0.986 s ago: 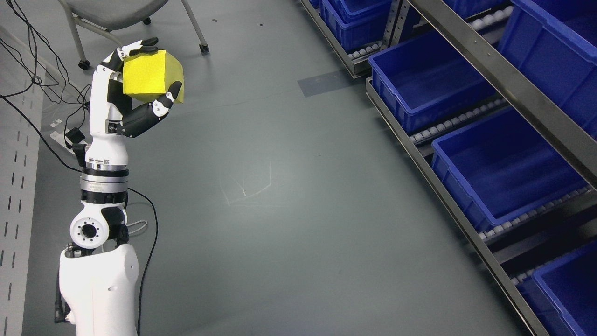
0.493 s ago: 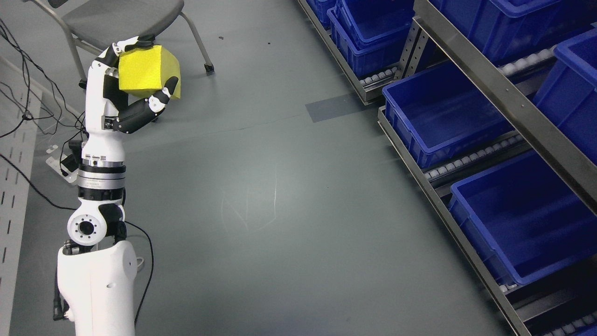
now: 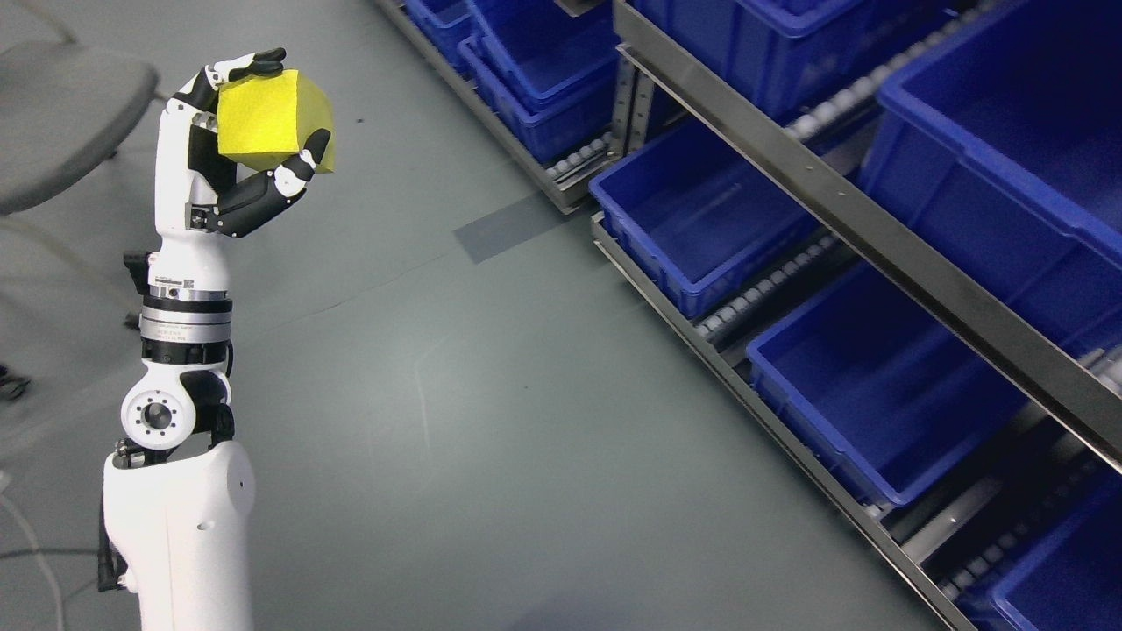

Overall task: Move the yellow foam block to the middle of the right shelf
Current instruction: 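Hold the cube raised in the left hand while driving to the bin shelf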

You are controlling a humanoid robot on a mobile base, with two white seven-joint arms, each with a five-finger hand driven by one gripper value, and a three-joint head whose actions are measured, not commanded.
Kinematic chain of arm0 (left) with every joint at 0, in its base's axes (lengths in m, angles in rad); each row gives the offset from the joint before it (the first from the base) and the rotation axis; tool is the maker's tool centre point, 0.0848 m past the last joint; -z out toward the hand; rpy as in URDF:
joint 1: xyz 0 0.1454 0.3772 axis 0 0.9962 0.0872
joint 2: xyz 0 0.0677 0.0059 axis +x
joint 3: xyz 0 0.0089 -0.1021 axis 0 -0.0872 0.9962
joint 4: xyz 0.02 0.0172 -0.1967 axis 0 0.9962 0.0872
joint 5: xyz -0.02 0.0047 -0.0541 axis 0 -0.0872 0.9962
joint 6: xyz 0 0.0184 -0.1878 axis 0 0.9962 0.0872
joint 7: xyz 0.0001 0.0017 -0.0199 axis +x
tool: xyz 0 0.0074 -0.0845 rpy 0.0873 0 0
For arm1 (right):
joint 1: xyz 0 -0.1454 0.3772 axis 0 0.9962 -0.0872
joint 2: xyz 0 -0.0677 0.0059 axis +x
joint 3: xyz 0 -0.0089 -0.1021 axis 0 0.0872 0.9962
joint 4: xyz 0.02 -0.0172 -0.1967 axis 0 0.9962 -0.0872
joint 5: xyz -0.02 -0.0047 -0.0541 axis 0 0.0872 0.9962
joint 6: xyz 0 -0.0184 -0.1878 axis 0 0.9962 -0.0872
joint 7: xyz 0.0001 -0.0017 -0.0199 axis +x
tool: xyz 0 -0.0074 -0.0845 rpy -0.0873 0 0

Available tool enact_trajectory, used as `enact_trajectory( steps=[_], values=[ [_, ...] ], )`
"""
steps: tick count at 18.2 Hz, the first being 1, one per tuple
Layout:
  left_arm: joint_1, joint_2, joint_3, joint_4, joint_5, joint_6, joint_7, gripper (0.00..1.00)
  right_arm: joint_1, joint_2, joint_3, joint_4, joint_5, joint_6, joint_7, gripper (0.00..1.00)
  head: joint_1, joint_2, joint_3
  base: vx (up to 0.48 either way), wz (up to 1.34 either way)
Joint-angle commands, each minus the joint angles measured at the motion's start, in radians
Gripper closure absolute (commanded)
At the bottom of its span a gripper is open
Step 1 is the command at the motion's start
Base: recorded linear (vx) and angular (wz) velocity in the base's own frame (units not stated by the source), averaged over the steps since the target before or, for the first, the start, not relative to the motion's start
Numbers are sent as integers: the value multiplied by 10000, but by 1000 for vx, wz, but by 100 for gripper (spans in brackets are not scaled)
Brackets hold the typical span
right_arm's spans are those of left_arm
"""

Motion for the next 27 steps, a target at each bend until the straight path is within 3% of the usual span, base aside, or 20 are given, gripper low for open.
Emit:
enact_trajectory(
  steps=[1,16,19,21,24,27],
  values=[
    [-78,174,56,5,0,19,10,74,-15,-175,0,-174,-15,7,7,0,0,0,0,211,-832],
    [-583,174,-20,-179,0,448,10,74,-30,-175,0,-174,0,7,7,0,0,0,0,128,-940],
    [-1241,174,-66,-210,-46,784,-5,74,-15,-175,0,-174,0,7,7,0,0,0,0,93,-678],
    [-2037,174,-66,-424,-77,1762,-6,74,-30,-175,0,-174,-15,7,7,0,0,1,0,70,-493],
    [-3052,549,-142,-502,-703,4137,-5,73,-30,-175,0,-174,0,7,7,0,0,1,0,49,-291],
    [-3085,798,-876,-197,-1227,6439,-6,63,-30,-175,0,-174,0,7,7,0,0,2,0,22,-92]
  ],
)
